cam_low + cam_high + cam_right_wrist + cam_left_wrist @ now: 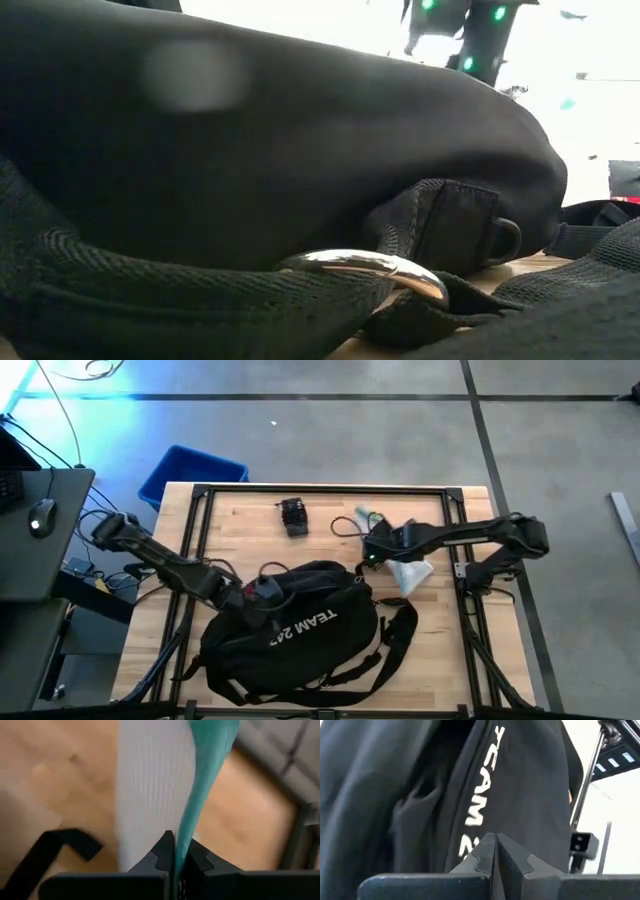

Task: Unpack backpack
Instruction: Remove the transparent zip bag from the black backpack, then open the transparent zip bag

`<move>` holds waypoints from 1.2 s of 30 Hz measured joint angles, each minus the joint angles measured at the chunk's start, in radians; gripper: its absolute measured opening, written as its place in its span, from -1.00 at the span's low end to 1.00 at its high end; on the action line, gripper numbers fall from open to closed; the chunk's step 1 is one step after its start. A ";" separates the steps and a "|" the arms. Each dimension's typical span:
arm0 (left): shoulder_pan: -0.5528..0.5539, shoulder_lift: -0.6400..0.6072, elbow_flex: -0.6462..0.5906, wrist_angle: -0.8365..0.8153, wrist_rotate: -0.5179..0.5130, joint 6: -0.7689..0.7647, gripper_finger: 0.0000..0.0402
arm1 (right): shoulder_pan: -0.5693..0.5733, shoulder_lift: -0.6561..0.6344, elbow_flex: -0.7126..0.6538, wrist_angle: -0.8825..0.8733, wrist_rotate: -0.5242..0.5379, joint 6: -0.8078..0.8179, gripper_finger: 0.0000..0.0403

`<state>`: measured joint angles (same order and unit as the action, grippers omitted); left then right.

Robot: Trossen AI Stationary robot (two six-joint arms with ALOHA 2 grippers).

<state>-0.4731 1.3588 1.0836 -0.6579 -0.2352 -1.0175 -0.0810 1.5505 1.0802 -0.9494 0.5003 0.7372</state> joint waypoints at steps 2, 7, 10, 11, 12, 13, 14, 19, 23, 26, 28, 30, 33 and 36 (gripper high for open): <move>-0.008 -0.042 0.001 -0.041 -0.012 -0.024 -1.00 | -0.005 0.018 -0.010 0.056 -0.071 -0.026 -0.87; -0.025 -0.113 0.001 -0.122 -0.072 -0.064 -1.00 | 0.009 -0.017 0.023 0.075 -0.128 -0.073 -0.51; -0.032 -0.122 0.001 -0.178 -0.099 -0.082 -1.00 | 0.052 -0.075 0.060 0.085 -0.157 -0.102 -0.28; -0.031 -0.121 0.000 -0.192 -0.107 -0.081 -1.00 | 0.074 -0.091 0.070 0.102 -0.178 -0.117 -0.22; -0.030 -0.121 -0.002 -0.197 -0.117 -0.081 -1.00 | 0.103 -0.107 0.076 0.132 -0.206 -0.134 -0.16; -0.026 -0.121 -0.008 -0.198 -0.126 -0.081 -1.00 | 0.136 -0.119 0.081 0.167 -0.239 -0.148 -0.11; -0.023 -0.120 -0.015 -0.201 -0.126 -0.081 -1.00 | 0.170 -0.126 0.082 0.207 -0.270 -0.161 -0.07; 0.005 -0.114 -0.056 -0.207 -0.104 -0.081 -1.00 | 0.356 -0.088 0.083 0.336 -0.505 -0.198 -0.03; 0.016 -0.113 -0.108 -0.209 -0.038 -0.102 -1.00 | 0.484 0.021 0.082 0.291 -0.628 -0.117 -0.08; -0.006 -0.113 -0.122 -0.210 0.007 -0.128 -1.00 | 0.547 0.116 0.082 0.221 -0.705 -0.067 -0.14; -0.044 -0.113 -0.119 -0.209 -0.029 -0.137 -1.00 | 0.563 0.186 0.081 0.169 -0.695 -0.065 -0.19; -0.080 -0.113 -0.102 -0.204 -0.081 -0.143 -1.00 | 0.549 0.248 0.080 0.153 -0.647 -0.089 -0.24; -0.121 -0.114 -0.092 -0.126 -0.104 -0.149 -1.00 | 0.480 0.328 0.080 0.237 -0.604 -0.108 -0.30; -0.151 -0.112 -0.092 0.012 -0.108 -0.121 -1.00 | 0.375 0.382 0.114 0.336 -0.621 -0.124 -0.34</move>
<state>-0.6243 1.2472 0.9913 -0.6455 -0.3436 -1.1384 0.2938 1.9320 1.1938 -0.6135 -0.1203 0.6133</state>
